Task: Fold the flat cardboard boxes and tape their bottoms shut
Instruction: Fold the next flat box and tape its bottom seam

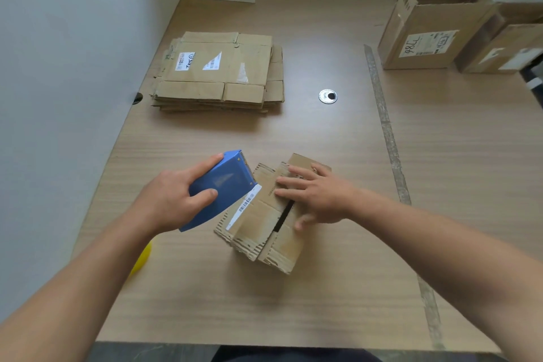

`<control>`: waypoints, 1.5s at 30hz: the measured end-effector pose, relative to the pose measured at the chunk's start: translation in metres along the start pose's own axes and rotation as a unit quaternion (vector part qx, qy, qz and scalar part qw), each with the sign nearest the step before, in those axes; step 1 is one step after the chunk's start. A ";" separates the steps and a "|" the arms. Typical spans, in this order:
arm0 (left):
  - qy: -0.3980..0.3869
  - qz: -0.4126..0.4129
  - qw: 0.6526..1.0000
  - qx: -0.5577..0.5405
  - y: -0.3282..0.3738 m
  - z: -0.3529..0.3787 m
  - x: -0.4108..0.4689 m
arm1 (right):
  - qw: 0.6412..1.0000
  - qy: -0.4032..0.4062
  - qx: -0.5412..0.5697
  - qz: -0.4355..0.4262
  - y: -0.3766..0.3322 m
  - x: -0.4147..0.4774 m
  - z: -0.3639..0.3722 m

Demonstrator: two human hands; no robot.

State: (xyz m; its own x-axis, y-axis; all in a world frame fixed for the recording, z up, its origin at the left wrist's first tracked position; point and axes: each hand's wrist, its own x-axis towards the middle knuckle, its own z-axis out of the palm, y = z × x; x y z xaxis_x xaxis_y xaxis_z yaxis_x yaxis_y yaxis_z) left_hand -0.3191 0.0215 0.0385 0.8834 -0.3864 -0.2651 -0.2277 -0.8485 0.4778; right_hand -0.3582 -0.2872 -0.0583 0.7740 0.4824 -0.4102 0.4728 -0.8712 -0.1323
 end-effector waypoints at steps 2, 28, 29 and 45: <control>0.003 -0.001 1.000 -0.006 -0.001 0.001 -0.001 | 0.998 0.042 0.025 0.031 -0.004 -0.001 0.012; -0.001 -0.063 0.989 0.131 -0.018 0.034 0.018 | 0.846 0.248 0.408 0.237 -0.057 -0.032 0.084; 0.000 -0.063 0.989 0.134 -0.018 0.034 0.018 | 0.843 0.260 0.405 0.242 -0.059 -0.030 0.085; -0.018 0.063 0.988 0.143 0.012 0.039 0.023 | 0.755 0.325 0.510 0.253 -0.071 -0.028 0.086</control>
State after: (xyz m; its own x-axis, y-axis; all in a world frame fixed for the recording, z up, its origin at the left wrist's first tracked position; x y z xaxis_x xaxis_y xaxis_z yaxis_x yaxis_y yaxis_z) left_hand -0.3179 -0.0117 0.0059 0.8271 -0.5030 -0.2508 -0.4452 -0.8587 0.2540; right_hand -0.4497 -0.2469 -0.1154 0.9471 -0.2806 -0.1557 -0.2662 -0.4160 -0.8695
